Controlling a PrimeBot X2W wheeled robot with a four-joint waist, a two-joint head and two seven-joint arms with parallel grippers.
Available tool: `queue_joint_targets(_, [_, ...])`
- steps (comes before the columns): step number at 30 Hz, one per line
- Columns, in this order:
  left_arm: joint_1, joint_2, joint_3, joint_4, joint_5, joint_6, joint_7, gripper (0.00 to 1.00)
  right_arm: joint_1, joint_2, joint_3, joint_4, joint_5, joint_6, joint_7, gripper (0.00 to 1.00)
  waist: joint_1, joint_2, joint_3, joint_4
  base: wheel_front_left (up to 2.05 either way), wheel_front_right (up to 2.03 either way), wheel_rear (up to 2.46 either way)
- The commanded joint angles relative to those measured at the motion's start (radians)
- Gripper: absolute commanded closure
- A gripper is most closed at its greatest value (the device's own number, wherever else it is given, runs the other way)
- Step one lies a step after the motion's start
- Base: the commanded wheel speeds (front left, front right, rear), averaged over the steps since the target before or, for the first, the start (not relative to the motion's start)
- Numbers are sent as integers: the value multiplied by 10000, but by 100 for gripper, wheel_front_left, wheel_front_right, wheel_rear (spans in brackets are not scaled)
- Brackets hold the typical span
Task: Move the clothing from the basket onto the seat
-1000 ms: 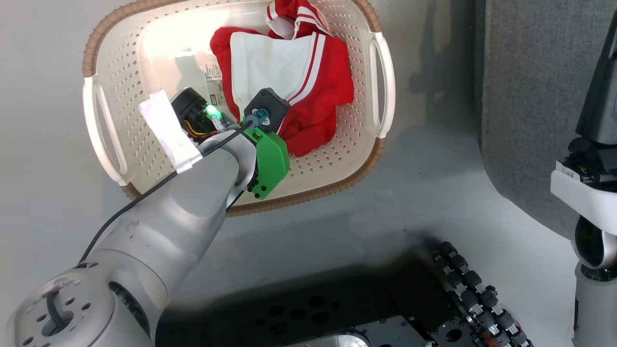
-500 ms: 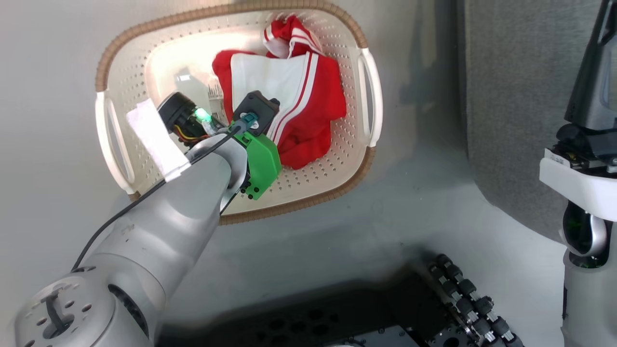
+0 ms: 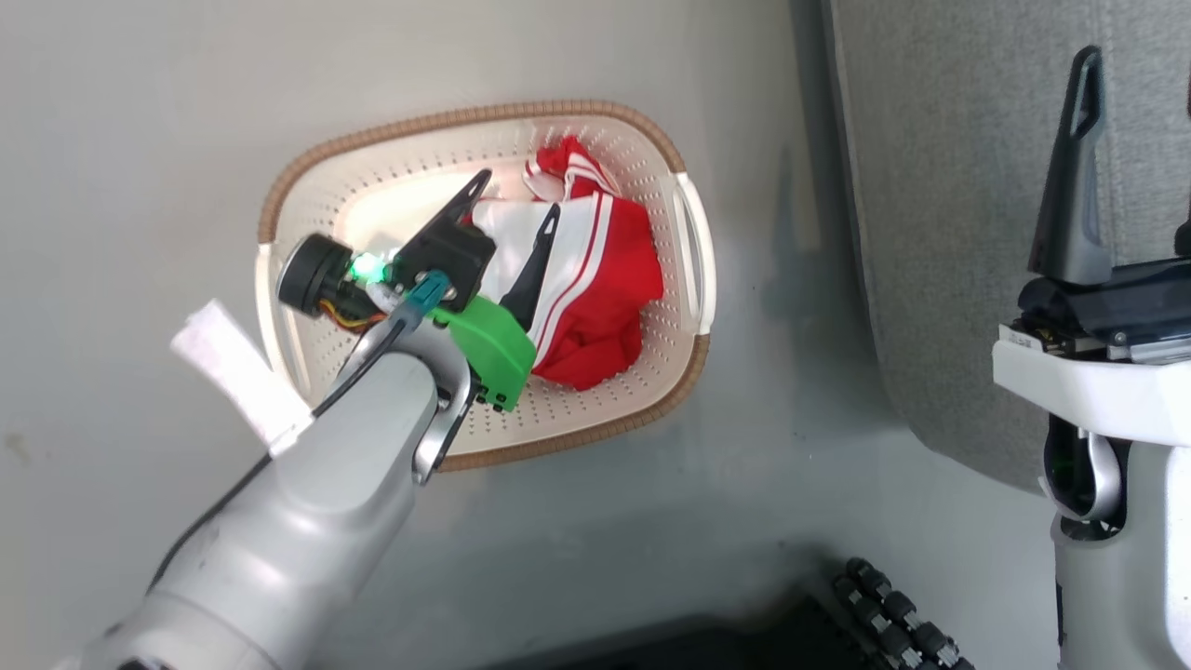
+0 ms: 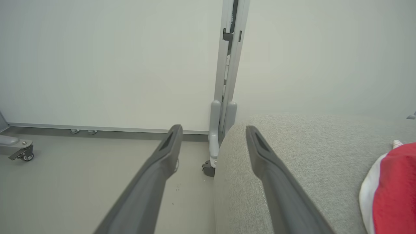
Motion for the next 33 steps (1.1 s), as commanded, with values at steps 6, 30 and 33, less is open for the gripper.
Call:
queue_joint_targets(6, [2053,142,2078,-2036,946,266,-15,0,554,-4,147,334,24,-10,-2,0,1,-1,-1775,434,0,0,0])
queue_joint_targets(30, [7871,-1146,7241,-6512,3373,-375,-15,0,2374,-255,482,1045,113,-10,-2,0,1,-1,-4781,984,0,0,0])
queue_joint_targets(33, [8065,-1177,7377,-6624,3465,-446,-16,0,2425,-297,642,1088,129,-10,-2,0,1,-1,-4859,924,0,0,0])
